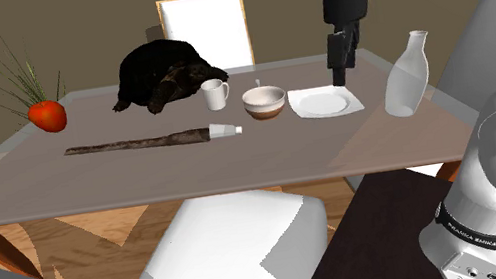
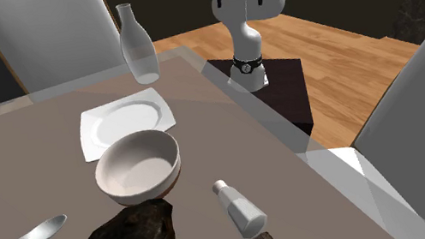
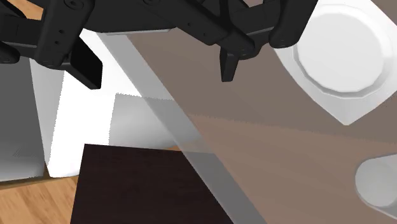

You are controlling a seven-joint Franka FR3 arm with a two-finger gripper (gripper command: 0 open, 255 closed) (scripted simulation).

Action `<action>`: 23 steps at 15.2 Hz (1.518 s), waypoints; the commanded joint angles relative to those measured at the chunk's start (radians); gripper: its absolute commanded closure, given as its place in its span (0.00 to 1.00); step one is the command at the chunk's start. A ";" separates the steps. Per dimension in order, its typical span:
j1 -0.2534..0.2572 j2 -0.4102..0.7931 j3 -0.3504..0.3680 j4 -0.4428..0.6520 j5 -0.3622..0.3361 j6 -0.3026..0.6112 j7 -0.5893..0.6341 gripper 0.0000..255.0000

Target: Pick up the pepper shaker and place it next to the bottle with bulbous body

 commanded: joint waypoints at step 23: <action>0.092 0.674 -0.153 0.124 0.062 0.797 -0.484 0.00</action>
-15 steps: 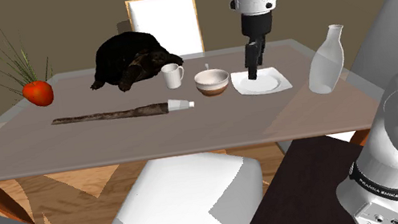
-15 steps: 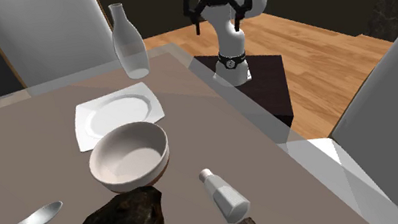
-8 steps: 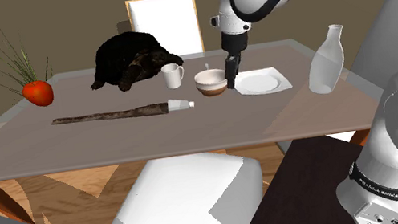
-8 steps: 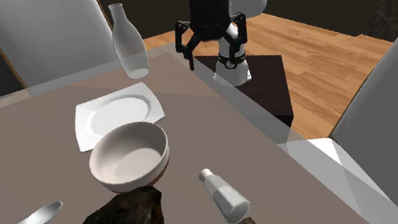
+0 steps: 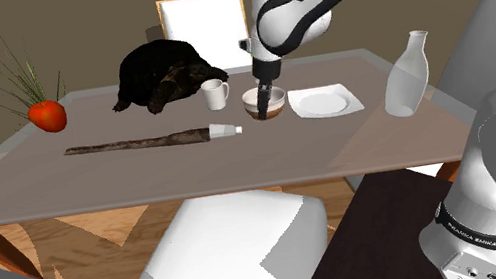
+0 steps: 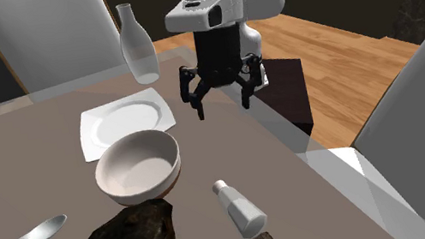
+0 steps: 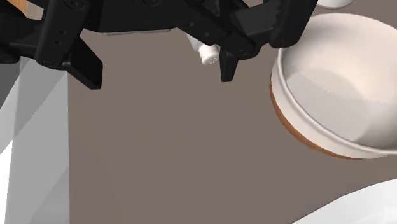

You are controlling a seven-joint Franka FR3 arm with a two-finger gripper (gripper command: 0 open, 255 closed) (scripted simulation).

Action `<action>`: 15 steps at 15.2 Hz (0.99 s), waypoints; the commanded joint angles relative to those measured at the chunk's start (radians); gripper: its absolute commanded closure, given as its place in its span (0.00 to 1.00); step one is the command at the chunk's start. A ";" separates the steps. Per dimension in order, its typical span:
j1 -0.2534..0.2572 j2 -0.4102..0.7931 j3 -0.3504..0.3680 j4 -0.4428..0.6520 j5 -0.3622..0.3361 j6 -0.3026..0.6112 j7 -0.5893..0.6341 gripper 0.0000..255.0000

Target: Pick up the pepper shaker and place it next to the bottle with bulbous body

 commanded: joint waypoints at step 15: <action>0.009 0.445 0.033 0.309 0.190 0.231 -0.298 0.00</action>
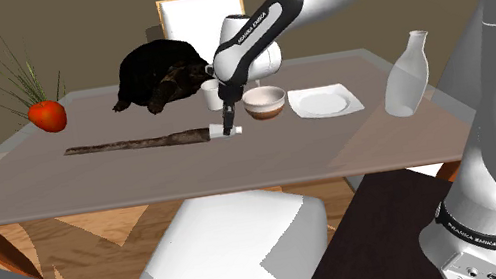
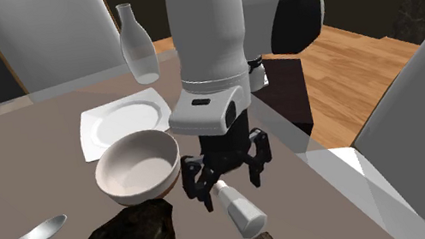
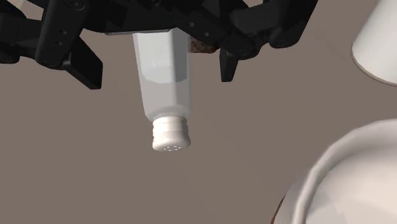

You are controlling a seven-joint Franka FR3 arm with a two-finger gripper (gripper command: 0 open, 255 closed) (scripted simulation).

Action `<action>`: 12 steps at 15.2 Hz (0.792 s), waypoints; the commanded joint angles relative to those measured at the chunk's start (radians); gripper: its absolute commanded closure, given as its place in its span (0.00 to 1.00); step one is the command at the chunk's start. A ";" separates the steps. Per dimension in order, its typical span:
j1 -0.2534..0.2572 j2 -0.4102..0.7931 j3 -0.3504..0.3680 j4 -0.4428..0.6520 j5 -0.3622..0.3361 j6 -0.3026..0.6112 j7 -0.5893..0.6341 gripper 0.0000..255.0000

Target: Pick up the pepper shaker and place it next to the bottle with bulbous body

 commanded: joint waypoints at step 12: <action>0.000 0.042 0.006 0.010 0.011 0.033 -0.006 1.00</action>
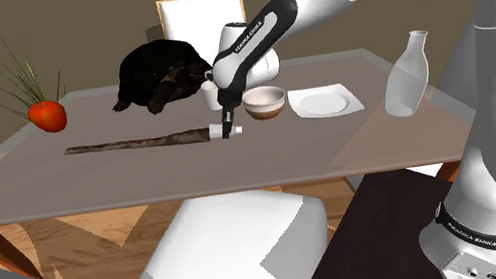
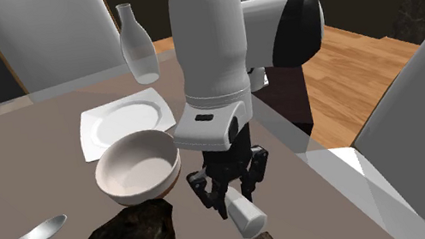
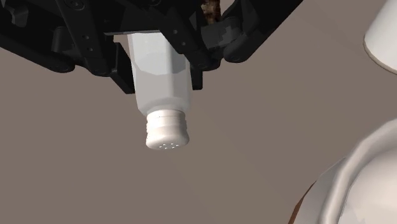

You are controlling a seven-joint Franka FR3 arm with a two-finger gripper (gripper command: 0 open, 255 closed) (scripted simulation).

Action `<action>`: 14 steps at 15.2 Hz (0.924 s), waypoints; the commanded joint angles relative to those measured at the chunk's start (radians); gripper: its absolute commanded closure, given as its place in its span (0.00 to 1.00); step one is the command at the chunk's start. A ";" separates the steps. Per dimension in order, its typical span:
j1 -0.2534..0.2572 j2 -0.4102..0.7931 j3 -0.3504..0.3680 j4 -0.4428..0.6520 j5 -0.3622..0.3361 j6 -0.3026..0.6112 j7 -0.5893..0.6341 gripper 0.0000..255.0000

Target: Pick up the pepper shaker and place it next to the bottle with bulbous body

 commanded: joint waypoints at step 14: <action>0.005 -0.047 -0.009 0.020 -0.021 -0.067 0.021 1.00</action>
